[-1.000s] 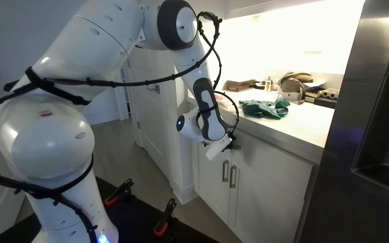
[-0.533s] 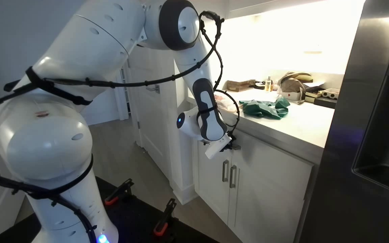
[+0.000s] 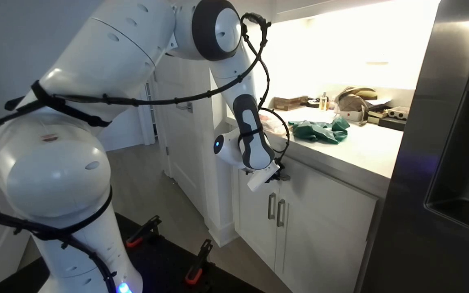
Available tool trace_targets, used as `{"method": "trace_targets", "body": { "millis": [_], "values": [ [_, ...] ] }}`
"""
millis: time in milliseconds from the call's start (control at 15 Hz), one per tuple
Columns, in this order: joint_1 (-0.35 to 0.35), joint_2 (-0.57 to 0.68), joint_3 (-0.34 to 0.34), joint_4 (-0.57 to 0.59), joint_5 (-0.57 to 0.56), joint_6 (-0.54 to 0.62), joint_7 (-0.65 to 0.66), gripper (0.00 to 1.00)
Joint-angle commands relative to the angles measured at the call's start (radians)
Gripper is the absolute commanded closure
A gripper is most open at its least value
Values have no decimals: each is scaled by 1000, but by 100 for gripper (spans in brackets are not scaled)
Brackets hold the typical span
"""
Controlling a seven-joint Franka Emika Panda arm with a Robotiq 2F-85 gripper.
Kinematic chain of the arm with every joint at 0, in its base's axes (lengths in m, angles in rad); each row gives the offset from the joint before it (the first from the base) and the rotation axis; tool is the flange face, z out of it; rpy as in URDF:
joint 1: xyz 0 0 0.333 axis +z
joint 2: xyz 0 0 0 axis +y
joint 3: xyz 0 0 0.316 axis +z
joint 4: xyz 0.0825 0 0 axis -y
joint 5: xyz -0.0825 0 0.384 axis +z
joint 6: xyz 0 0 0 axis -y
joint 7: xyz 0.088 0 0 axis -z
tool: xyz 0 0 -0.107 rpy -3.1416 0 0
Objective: Open the top most drawer of the cabinet and put the fabric in the drawer.
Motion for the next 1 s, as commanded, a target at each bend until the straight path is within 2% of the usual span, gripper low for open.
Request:
{"method": "trace_targets", "body": {
  "millis": [0,333,400,933],
  "values": [
    [-29,-23,32,-33,48,136,-43,96],
    [-40,-22,35,-28,85,165,-98,96],
    [2,-116,54,-109,148,157,-127,96],
    [20,-176,50,-171,477,145,-429,96]
  ]
}}
